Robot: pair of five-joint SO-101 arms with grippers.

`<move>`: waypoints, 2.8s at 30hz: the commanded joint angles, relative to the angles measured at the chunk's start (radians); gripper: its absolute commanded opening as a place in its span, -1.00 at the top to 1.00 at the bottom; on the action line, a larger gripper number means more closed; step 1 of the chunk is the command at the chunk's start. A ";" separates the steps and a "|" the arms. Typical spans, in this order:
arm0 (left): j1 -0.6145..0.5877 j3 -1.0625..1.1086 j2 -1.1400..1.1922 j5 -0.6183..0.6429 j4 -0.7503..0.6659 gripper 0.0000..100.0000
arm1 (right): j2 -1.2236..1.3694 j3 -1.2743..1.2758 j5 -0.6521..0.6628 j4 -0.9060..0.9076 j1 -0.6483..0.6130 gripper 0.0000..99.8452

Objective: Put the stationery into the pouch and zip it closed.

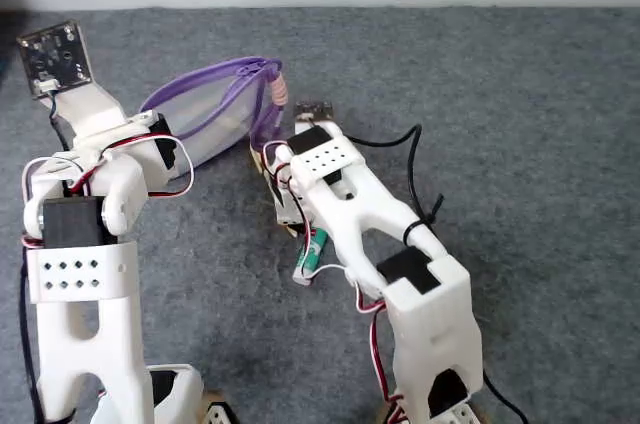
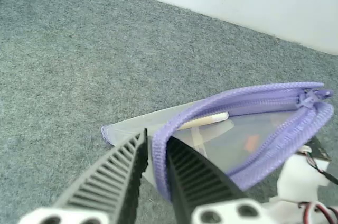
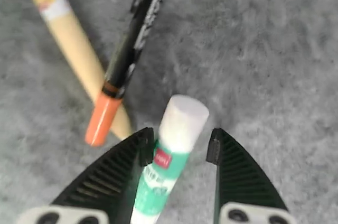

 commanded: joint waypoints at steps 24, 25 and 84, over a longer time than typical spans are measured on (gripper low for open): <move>0.005 -0.024 -0.014 -0.011 -0.029 0.98 | -0.549 -0.044 0.044 0.341 0.073 0.98; 0.005 -0.024 -0.014 -0.011 -0.029 0.98 | -0.590 -0.044 0.054 0.338 0.073 0.98; 0.005 -0.012 -0.014 -0.008 -0.038 0.98 | -0.839 0.522 0.517 -1.136 -0.193 0.66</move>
